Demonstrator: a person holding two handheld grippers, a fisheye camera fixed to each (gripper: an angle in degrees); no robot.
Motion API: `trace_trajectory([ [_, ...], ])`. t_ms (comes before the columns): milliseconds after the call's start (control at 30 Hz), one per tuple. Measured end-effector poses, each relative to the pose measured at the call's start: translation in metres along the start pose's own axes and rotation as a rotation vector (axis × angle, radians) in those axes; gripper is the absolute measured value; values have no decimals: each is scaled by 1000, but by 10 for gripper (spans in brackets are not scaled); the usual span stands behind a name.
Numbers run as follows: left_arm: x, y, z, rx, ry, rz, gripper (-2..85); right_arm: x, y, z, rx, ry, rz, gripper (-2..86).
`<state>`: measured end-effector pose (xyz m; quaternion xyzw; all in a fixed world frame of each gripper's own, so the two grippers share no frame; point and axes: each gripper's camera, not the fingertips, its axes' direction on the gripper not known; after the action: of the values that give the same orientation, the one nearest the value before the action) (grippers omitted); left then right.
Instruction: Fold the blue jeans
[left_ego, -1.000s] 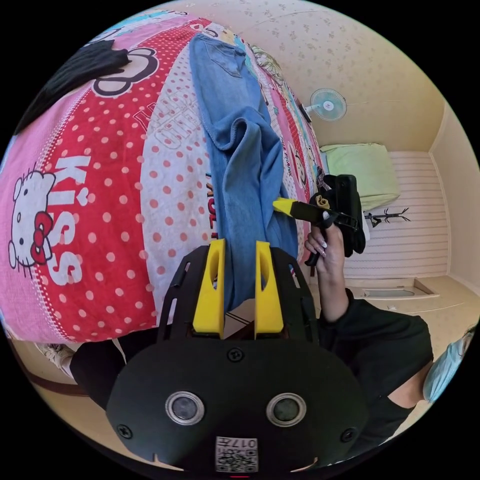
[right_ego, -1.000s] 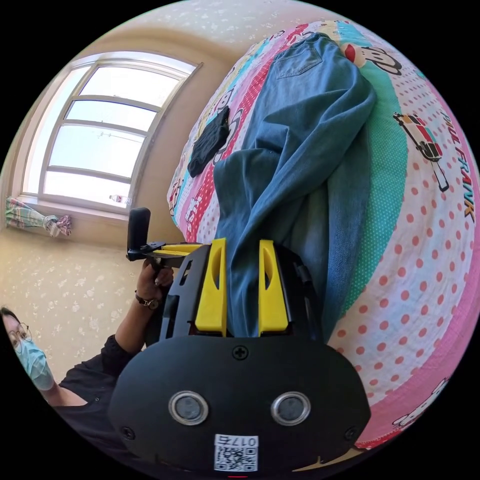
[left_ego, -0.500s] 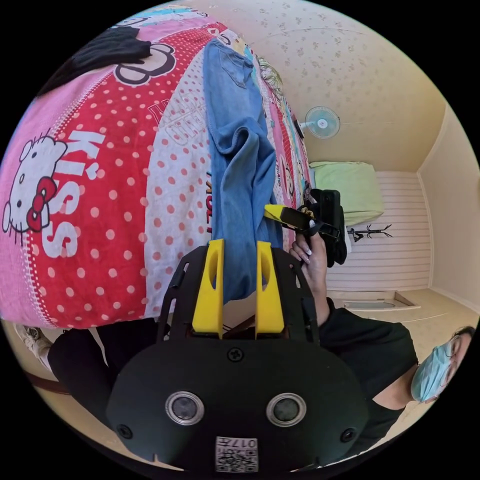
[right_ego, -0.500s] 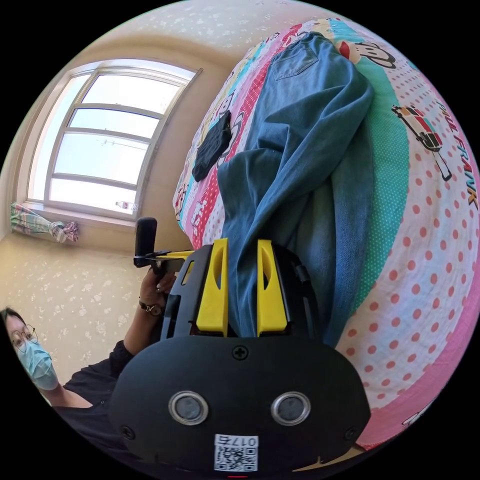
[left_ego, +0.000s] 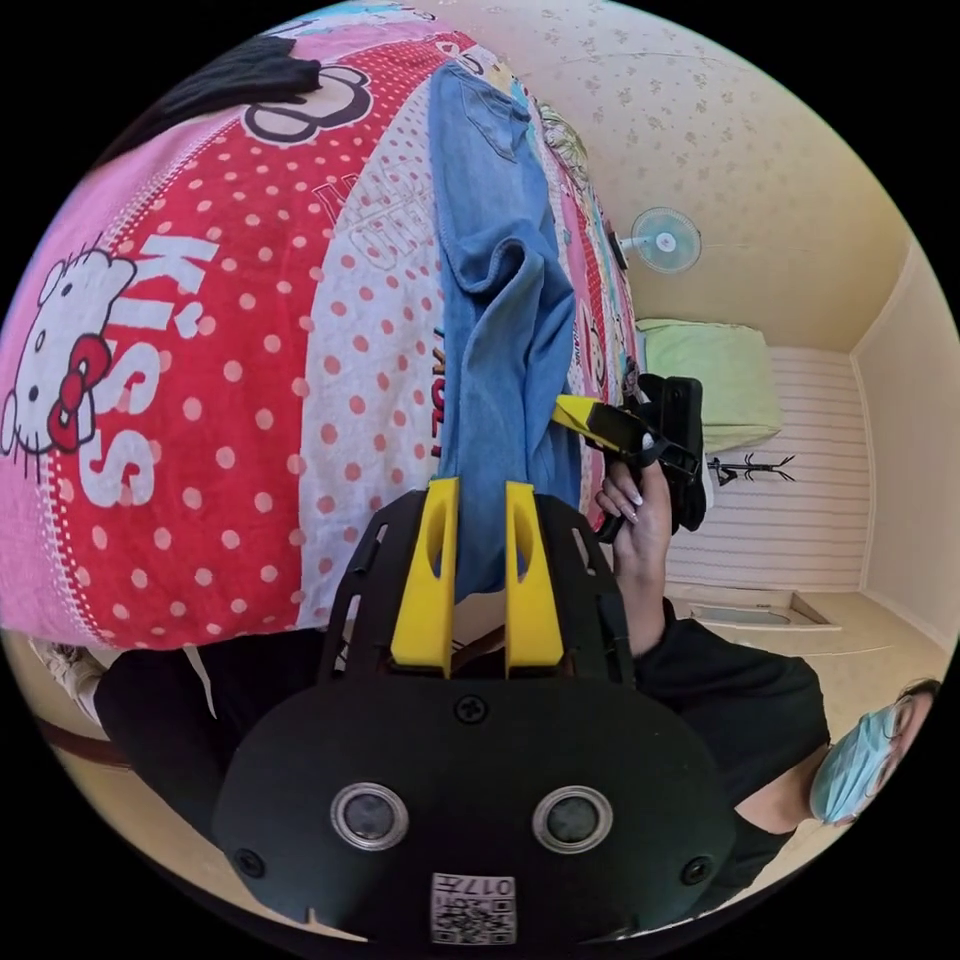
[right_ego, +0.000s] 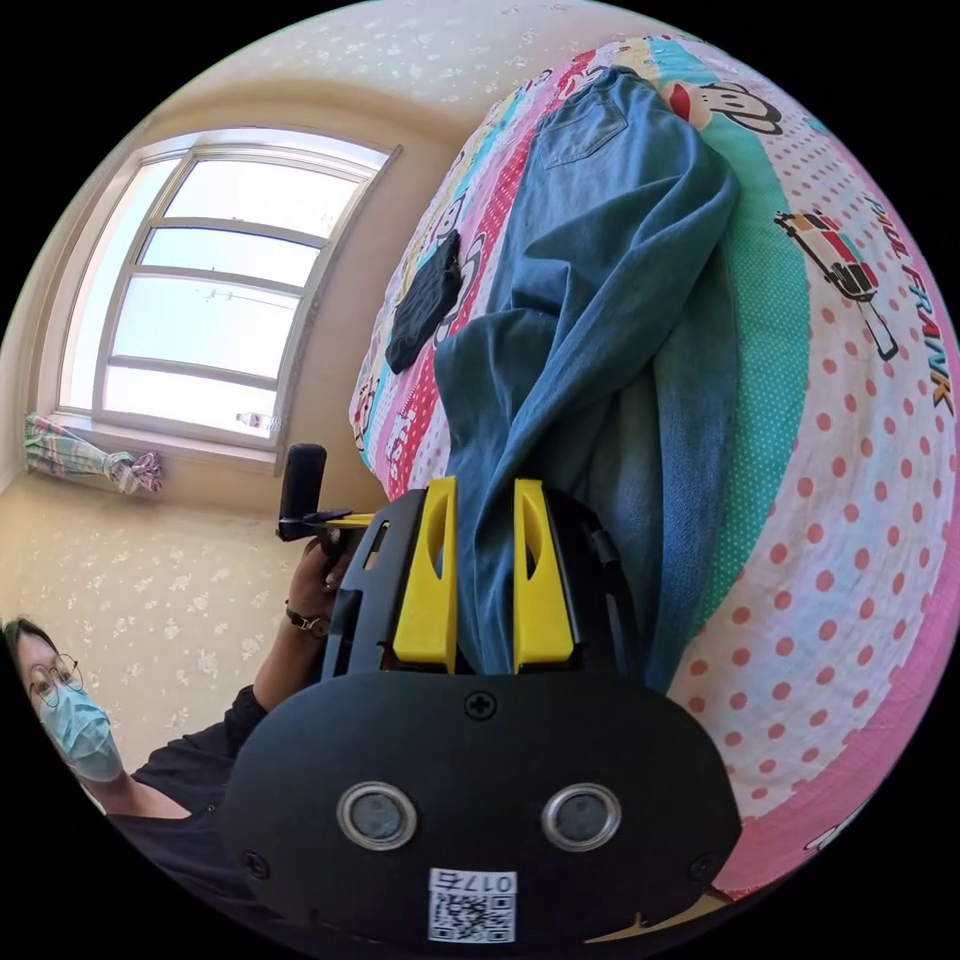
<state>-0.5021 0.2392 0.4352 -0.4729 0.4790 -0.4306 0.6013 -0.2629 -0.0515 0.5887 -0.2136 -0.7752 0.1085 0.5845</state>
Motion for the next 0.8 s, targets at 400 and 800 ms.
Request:
trace_trajectory([
  [400,11,-7,-17,-71,-47,30,67,-1,-2,-12,-4,28,1,87],
  [800,-1,1,-52,-100,106,2,32,-9,-3,-40,-73,53,-69,27],
])
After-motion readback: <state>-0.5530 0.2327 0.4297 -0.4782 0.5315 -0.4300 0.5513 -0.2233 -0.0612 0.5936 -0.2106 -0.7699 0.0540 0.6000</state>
